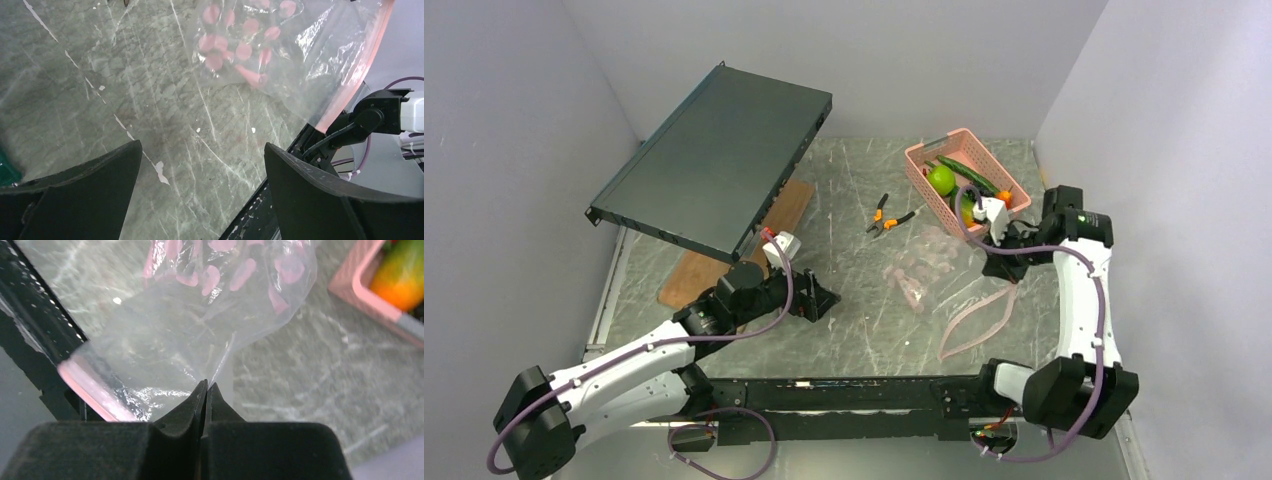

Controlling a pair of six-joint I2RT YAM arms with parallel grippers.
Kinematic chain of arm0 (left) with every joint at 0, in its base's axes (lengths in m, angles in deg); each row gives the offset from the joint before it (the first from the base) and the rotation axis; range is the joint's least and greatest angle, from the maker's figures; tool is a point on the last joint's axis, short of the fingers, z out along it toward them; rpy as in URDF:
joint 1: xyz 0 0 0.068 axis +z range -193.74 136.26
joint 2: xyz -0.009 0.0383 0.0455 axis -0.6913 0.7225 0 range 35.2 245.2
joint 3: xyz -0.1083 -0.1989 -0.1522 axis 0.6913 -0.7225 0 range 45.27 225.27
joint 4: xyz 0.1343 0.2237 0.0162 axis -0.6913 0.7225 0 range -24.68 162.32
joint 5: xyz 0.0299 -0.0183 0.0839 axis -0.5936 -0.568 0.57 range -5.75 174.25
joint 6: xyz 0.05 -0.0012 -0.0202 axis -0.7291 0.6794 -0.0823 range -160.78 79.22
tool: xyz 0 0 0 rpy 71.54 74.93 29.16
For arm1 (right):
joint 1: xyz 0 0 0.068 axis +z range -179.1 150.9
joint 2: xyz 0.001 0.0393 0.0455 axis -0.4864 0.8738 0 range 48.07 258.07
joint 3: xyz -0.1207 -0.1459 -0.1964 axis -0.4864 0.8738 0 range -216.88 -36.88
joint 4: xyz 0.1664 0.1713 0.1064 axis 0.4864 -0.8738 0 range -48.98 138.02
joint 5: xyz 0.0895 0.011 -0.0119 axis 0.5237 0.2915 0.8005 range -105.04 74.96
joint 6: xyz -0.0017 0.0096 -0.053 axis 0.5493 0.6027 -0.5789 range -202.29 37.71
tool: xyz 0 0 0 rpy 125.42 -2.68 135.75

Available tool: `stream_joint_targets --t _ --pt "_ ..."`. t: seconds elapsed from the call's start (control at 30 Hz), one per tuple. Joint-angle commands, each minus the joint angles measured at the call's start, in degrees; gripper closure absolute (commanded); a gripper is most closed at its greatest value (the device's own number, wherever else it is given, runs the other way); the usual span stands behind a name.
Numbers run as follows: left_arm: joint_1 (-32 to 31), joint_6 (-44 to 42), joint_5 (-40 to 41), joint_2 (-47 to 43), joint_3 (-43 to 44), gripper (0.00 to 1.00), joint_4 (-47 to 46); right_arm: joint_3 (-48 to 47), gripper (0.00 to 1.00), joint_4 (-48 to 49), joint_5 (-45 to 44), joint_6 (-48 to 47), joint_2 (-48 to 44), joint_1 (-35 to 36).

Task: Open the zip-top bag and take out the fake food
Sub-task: Pick up the zipper food storage bag at the center of the board, then place the zipper food storage bag at the corner of the board, then reset both arms

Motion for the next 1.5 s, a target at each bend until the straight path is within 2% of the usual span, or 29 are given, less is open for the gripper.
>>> stream_joint_targets --t 0.0,0.2,0.3,0.43,0.53,0.67,0.8,0.83,0.87,0.97,1.07,1.13,1.23,1.27,1.47 --pt "0.21 -1.20 -1.77 -1.46 0.99 0.02 0.37 -3.26 1.00 -3.89 -8.01 -5.28 1.83 -6.62" --pt "0.21 0.11 -1.74 -3.02 -1.05 0.00 -1.13 -3.92 1.00 1.18 -12.35 -5.49 5.25 -16.31" --pt "0.16 1.59 -1.79 -3.75 -2.96 0.00 -3.49 -3.95 1.00 4.14 -10.59 -5.19 8.35 -21.25" --pt "0.15 5.47 -4.10 -2.99 -6.82 0.00 -10.73 -3.57 0.78 5.93 -6.42 -4.48 12.04 -25.51" --pt "0.15 6.43 -5.48 -1.84 -7.01 0.00 -10.88 -3.88 0.58 7.81 -2.79 -2.95 12.59 -27.40" --pt "0.04 4.28 -8.47 -1.86 -5.33 0.00 -7.39 -5.05 0.38 9.81 2.63 -0.56 8.53 -28.76" --pt "-1.61 -1.42 -8.80 -2.11 -1.70 0.00 0.64 -3.41 0.17 13.52 8.74 3.69 2.68 -28.81" --pt "-2.35 -2.57 -8.46 -2.35 -0.92 0.00 2.20 -2.73 0.06 14.48 10.21 4.96 1.35 -28.74" --pt "-3.30 -3.48 -7.90 -2.53 0.05 0.00 3.74 -2.07 0.01 15.31 12.11 5.81 -0.06 -28.75" --pt "-6.99 -6.99 -5.11 -2.82 3.90 0.00 8.26 0.34 0.00 19.22 18.99 11.73 -4.27 -28.75" --pt "-12.25 -10.66 -0.28 -2.53 9.13 0.00 12.52 3.45 0.00 28.89 22.22 29.94 -9.28 -28.77" --pt "-14.74 -13.36 3.01 -2.39 13.65 0.00 16.07 3.49 0.00 30.06 25.20 35.03 -11.76 -28.75" --pt "-16.41 -16.08 6.82 -3.58 18.32 0.00 19.31 6.10 0.00 42.38 21.19 54.79 -16.94 -28.73" --pt "-16.40 -16.99 8.08 -4.16 19.46 0.00 20.20 6.37 0.00 44.30 18.78 58.05 -18.76 -28.78" --pt "-15.92 -22.16 18.30 -5.96 27.51 0.00 26.14 2.28 0.00 42.14 13.27 63.30 -22.79 -28.73"
